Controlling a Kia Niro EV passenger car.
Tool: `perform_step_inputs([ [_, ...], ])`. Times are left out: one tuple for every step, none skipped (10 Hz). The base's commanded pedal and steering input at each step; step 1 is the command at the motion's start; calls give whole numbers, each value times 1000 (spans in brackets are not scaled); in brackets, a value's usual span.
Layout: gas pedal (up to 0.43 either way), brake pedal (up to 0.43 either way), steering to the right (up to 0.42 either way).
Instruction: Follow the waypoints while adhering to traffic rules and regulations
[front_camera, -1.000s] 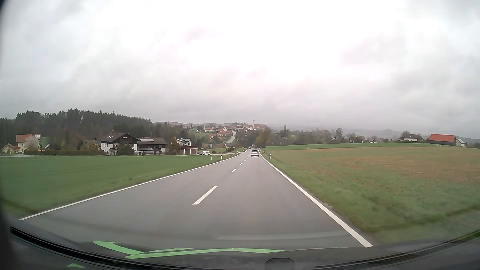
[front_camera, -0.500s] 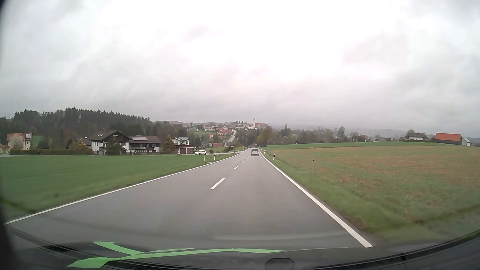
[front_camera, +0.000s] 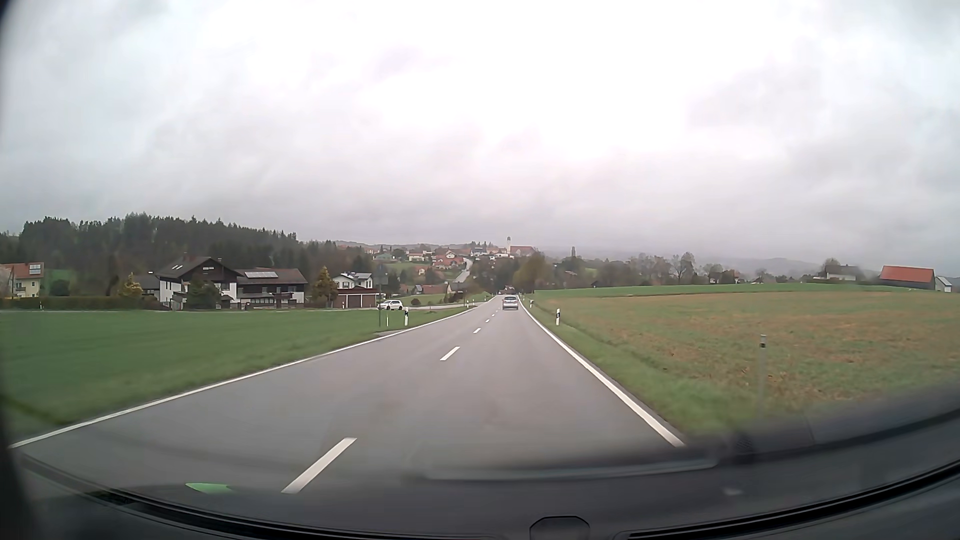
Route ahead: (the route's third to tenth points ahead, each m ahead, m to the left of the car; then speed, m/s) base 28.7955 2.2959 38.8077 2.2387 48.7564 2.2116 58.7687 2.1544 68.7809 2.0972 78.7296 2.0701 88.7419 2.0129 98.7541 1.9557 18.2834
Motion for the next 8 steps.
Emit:
perform_step_inputs([
  [98, 0, 1],
  [110, 0, 1],
  [110, 0, 1],
  [118, 0, 0],
  [118, 0, 1],
  [118, 0, 1],
  [118, 0, 0],
  [59, 0, 0],
])
